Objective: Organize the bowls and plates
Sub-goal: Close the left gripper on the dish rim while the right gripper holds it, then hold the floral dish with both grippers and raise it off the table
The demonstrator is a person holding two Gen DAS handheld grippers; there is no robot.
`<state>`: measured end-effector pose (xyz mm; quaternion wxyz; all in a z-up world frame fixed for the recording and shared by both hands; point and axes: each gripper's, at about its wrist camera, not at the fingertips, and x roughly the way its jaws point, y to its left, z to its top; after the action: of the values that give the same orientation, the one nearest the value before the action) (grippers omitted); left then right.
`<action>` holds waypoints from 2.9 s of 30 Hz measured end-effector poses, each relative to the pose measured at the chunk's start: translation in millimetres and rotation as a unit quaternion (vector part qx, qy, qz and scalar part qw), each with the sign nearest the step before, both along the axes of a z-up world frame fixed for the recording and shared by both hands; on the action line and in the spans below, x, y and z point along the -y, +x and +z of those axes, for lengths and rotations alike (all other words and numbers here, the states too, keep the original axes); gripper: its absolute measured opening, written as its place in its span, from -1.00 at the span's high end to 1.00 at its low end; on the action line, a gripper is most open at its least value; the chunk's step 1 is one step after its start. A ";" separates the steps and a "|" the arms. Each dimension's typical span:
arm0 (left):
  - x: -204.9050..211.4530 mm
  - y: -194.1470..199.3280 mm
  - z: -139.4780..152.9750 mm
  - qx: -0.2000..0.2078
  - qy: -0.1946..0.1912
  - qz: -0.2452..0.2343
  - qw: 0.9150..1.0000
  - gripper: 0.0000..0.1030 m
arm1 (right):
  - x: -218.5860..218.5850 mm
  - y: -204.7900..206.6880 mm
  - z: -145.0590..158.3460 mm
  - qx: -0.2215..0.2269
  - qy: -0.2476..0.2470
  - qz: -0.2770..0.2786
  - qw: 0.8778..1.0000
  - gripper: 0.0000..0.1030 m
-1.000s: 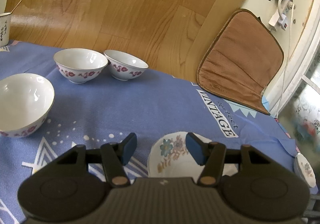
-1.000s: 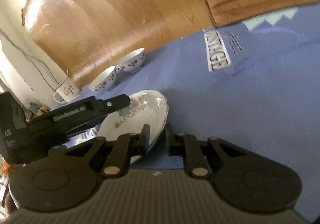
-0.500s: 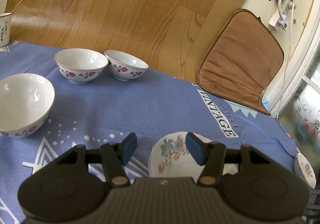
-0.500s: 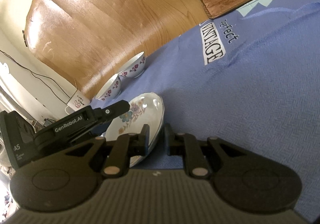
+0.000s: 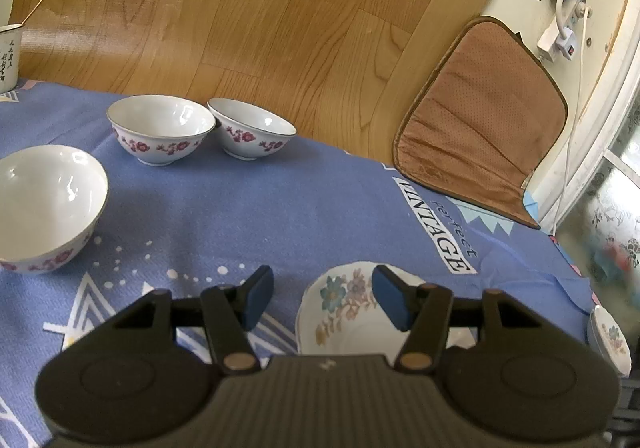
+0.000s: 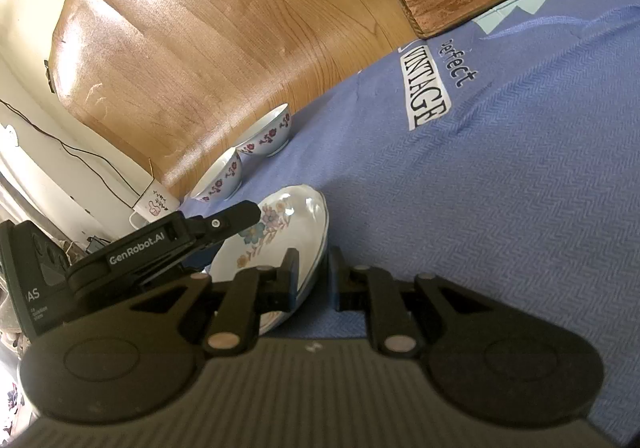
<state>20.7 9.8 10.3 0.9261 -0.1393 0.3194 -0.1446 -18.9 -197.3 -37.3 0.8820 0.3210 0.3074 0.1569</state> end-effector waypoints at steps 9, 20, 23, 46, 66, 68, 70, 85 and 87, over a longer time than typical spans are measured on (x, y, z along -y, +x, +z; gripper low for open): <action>0.4 0.3 0.1 -0.001 -0.002 0.000 1.000 -0.07 | 0.1 0.1 -0.2 0.000 0.000 0.000 1.000 0.66; -12.0 0.4 -0.4 -0.008 -0.043 -0.011 0.999 -0.05 | -0.4 -0.2 0.7 0.001 -0.006 -0.001 1.000 0.66; -18.1 -4.2 2.2 0.003 -0.070 -0.025 0.997 -0.05 | -0.7 -0.3 0.7 0.001 -0.005 -0.001 1.000 0.66; -14.5 -16.6 -5.5 -0.012 -0.025 -0.041 0.999 0.59 | -1.8 -2.4 1.5 0.007 -0.013 0.001 1.000 0.65; -12.9 -16.7 -5.9 -0.011 -0.022 -0.043 0.999 0.55 | -4.6 -2.8 2.9 0.011 -0.026 -0.001 1.000 0.65; -13.1 -16.4 -6.1 -0.012 -0.023 -0.044 0.999 0.53 | -4.6 -2.8 3.2 0.012 -0.029 -0.002 1.000 0.65; -12.7 -16.2 -6.2 -0.014 -0.023 -0.046 0.999 0.52 | -3.8 -2.5 3.2 0.013 -0.030 -0.002 0.999 0.65; -12.0 -16.1 -6.2 -0.012 -0.019 -0.047 0.999 0.49 | -4.7 -3.1 3.4 0.013 -0.031 -0.002 0.999 0.65; -12.0 -15.9 -6.3 -0.013 -0.019 -0.047 0.999 0.49 | -4.6 -3.1 3.3 0.013 -0.031 -0.002 0.999 0.65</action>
<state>4.8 21.8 4.1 0.9113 -0.1435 0.3345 -0.1926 -22.0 -192.7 -34.0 0.8956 0.2923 0.3000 0.1499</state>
